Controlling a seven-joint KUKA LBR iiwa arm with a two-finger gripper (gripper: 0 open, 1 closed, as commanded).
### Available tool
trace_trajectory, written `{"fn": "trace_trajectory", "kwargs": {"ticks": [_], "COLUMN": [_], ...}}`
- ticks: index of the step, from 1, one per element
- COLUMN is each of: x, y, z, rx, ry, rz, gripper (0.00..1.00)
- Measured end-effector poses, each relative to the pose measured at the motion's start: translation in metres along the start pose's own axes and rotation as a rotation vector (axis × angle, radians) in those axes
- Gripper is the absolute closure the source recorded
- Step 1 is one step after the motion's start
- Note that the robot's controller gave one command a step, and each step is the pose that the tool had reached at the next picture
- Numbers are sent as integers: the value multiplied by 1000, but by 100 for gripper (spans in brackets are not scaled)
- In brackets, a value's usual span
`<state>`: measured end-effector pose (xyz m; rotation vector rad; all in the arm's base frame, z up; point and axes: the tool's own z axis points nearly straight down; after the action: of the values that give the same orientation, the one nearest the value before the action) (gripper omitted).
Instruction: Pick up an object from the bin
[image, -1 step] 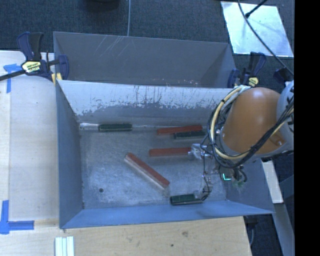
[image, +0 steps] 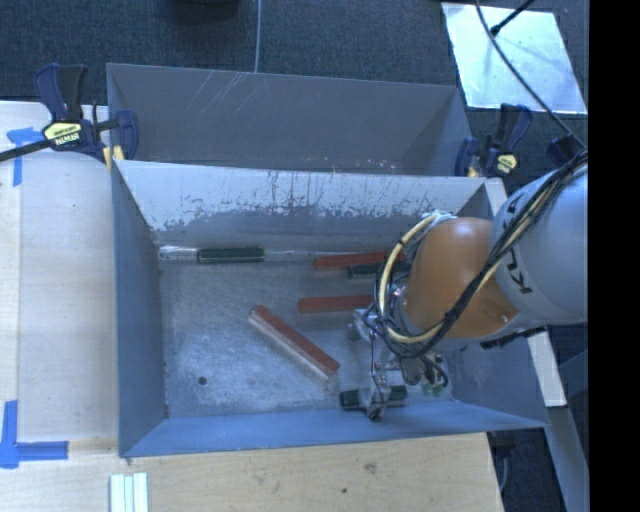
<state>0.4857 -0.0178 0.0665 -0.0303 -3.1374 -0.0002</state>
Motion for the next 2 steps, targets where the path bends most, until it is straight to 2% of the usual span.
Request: {"fn": "trace_trajectory", "kwargs": {"ticks": [1, 2], "x": [-20, -31], "y": [56, 64], "z": [-43, -3], "rx": [-3, -1], "ry": [-11, -7], "rz": [88, 177], "gripper": [0, 0]}}
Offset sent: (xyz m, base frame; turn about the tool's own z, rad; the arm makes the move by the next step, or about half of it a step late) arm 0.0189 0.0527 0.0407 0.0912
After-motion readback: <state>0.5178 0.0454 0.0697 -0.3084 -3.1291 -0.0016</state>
